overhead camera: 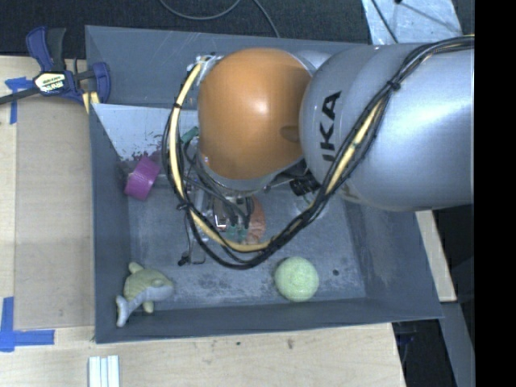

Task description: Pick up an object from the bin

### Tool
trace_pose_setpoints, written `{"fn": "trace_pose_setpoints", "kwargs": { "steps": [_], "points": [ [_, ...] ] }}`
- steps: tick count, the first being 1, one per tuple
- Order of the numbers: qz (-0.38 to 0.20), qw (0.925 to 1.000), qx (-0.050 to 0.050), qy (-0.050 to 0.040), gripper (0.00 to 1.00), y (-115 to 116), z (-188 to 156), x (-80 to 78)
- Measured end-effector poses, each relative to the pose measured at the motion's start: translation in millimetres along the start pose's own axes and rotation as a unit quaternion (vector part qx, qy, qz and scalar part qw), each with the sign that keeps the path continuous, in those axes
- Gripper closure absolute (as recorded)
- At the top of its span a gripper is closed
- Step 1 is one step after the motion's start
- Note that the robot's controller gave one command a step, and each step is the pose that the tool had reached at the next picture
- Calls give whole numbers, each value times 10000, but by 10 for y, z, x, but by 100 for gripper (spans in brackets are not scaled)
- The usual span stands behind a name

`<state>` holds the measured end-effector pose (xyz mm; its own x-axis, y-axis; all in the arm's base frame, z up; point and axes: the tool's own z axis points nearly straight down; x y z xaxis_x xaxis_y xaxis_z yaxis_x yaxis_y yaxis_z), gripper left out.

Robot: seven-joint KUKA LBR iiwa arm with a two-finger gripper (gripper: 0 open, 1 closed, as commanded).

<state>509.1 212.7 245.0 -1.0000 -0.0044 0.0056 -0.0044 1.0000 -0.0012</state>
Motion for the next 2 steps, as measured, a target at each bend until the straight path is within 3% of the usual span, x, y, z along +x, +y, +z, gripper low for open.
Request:
{"fn": "trace_pose_setpoints", "kwargs": {
  "steps": [1, 2],
  "points": [
    [24, 10000, -12, -42, 0, -14, -50, -17],
    [-541, 9985, -11, -53, 0, 111, 635, 31]
  ]
}}
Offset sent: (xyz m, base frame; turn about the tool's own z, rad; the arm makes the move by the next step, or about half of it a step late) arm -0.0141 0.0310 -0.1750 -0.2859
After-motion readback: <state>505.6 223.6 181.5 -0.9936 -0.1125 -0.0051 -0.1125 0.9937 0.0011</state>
